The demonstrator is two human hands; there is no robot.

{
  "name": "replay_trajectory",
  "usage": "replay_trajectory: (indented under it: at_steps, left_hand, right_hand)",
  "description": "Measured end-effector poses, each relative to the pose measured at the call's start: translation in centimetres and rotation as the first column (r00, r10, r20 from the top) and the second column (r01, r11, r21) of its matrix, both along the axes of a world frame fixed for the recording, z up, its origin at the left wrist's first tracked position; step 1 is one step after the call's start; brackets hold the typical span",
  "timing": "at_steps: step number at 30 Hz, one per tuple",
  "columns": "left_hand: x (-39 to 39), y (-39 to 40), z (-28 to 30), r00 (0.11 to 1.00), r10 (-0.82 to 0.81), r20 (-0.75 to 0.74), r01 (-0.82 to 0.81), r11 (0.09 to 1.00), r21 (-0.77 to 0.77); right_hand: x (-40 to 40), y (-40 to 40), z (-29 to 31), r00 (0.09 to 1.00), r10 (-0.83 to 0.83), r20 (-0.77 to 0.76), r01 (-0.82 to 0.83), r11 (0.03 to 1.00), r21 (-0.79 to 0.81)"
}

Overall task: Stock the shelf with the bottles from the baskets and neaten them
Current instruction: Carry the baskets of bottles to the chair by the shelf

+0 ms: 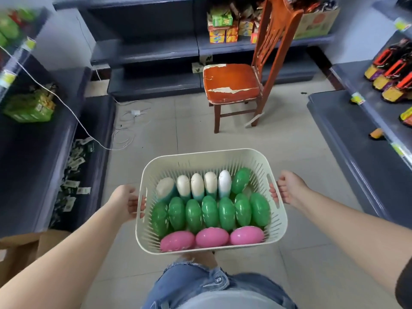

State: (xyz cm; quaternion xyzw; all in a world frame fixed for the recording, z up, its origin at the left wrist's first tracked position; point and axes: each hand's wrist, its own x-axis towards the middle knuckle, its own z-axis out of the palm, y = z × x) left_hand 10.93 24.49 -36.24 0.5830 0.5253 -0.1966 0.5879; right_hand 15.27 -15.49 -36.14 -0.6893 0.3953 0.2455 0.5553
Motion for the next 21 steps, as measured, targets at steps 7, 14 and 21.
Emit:
replay_trajectory:
  at_steps: [7,14,21]
  left_hand:
    - [12.4,2.4,-0.1,1.000,-0.013,-0.023,0.013,1.000,-0.020]
    - [25.9,4.3,0.8,1.000,-0.013,0.003,0.013,1.000,-0.003]
    - [40.1,4.7,0.7,1.000,-0.005,0.006,0.005,0.998,0.057]
  right_hand:
    - [12.6,2.9,-0.4,1.000,-0.008,-0.009,0.008,0.999,-0.035]
    - [25.1,5.0,-0.3,0.999,-0.037,0.023,0.038,0.999,-0.027]
    - [39.8,5.8,-2.1,0.999,-0.017,0.031,0.018,0.999,-0.035]
